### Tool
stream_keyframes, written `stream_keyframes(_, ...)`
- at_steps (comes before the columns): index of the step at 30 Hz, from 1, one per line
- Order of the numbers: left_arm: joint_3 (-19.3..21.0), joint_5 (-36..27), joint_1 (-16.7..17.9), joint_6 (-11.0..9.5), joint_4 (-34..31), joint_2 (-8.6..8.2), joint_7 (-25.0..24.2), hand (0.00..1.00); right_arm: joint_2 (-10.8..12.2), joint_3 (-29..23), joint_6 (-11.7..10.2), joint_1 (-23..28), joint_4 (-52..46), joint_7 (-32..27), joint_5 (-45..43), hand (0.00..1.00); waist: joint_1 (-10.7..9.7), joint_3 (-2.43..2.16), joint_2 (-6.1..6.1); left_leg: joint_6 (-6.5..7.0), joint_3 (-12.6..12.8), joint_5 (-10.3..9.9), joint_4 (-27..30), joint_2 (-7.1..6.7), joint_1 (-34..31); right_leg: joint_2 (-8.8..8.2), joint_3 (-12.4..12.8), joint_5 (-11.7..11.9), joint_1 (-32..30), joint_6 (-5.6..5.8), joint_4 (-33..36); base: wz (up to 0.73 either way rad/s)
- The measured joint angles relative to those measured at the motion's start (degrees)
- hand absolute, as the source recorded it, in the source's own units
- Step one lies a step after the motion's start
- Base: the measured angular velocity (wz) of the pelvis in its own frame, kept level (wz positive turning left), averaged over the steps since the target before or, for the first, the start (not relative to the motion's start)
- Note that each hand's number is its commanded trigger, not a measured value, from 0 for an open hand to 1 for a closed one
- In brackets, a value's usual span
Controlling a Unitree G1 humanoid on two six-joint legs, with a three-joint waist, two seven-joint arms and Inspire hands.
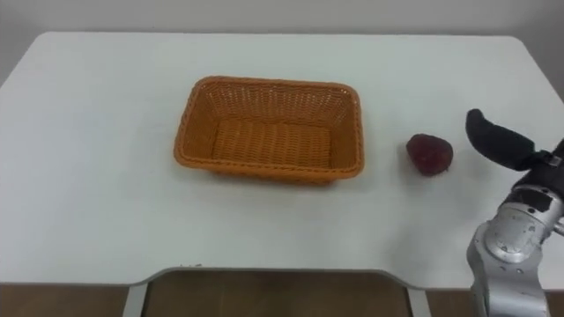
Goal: Pick and place apple
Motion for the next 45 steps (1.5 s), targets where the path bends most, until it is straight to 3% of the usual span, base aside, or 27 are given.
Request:
stream_keyframes(3,-0.8,0.0,-0.1,0.0,0.0,0.25,0.0,0.0,-0.9,1.8,0.0,-0.7,1.6,3.9,0.0,0.0,0.2,0.43,-0.68,-0.03,-0.1,0.0,0.1,0.02,-0.2,-0.01,-0.2,0.0,0.0,-0.03,-0.2,0.05)
stream_keyframes(16,-0.9,0.1,-0.5,0.0,-0.5,0.68,0.0,0.0,-1.9,3.7,2.5,-1.2,6.6,15.1,0.0,0.0,0.4,-0.18,-1.02,-0.03,-1.5,0.0,0.4,-0.04,-1.0,-0.13,-1.4,0.2,0.2,-0.07,-1.0,0.04)
stream_keyframes(23,-1.0,0.1,-0.7,0.0,-0.5,0.71,0.0,0.0,-3.0,3.7,2.6,-1.3,7.3,16.7,0.0,0.0,0.5,-0.17,-0.99,-0.04,-1.6,0.0,0.4,-0.04,-1.0,-0.09,-1.4,0.2,0.3,-0.08,-1.0,0.0)
stream_keyframes(30,-1.1,0.0,-0.5,0.2,-0.5,1.62,-1.1,0.0,-4.6,3.7,2.7,-3.4,14.1,17.8,-0.2,0.0,0.5,-0.13,-1.01,-0.04,-1.7,0.0,0.3,0.01,-0.4,-0.17,-1.6,0.3,0.8,-0.07,-1.1,0.0)
stream_keyframes(40,1.6,0.2,-0.4,0.2,-0.4,2.04,-2.9,0.0,-5.3,3.0,2.8,-4.3,22.3,19.9,-2.5,0.0,0.4,-0.12,-0.91,-0.03,-1.7,0.0,0.3,0.01,-0.5,-0.24,-1.6,0.3,0.3,-0.05,-1.0,0.0)
stream_keyframes(41,1.9,0.2,-0.4,0.2,-0.3,2.04,-2.9,0.0,-5.4,2.9,2.5,-4.4,22.3,20.3,-2.8,0.12,0.4,-0.21,-0.81,-0.03,-1.7,0.0,0.3,0.01,-0.5,-0.23,-1.5,0.3,0.6,-0.06,-1.0,0.0)
stream_keyframes(42,2.2,0.4,-0.4,0.2,-0.3,2.05,-2.8,0.0,-5.5,2.9,2.5,-4.4,22.7,20.6,-3.1,0.56,0.4,-0.23,-0.8,-0.03,-1.7,0.0,0.3,0.01,-0.4,-0.23,-1.6,0.3,0.8,-0.06,-1.1,0.0)
stream_keyframes(43,2.3,0.4,-0.3,0.2,-0.3,2.05,-2.7,0.0,-5.5,2.8,2.4,-4.5,22.9,20.9,-3.3,0.69,0.4,-0.23,-0.8,-0.03,-1.8,0.0,0.3,0.01,-0.2,-0.23,-1.6,0.3,1.0,-0.05,-1.1,0.04)
stream_keyframes(44,2.4,0.5,0.0,0.2,-0.3,2.05,-2.7,0.0,-5.5,2.5,2.3,-4.5,23.5,21.4,-3.6,1.0,0.3,-0.36,-0.86,-0.03,-1.8,0.0,0.3,0.01,-0.1,-0.24,-1.7,0.3,1.2,-0.05,-1.1,0.04)
stream_keyframes(45,2.4,0.8,0.3,0.2,-0.3,2.05,-2.7,0.0,-5.5,2.3,2.1,-4.8,24.3,22.0,-4.0,1.0,0.2,-0.53,-0.95,-0.03,-2.0,0.0,0.3,0.01,-0.1,-0.25,-1.8,0.3,1.3,-0.05,-1.1,0.04)
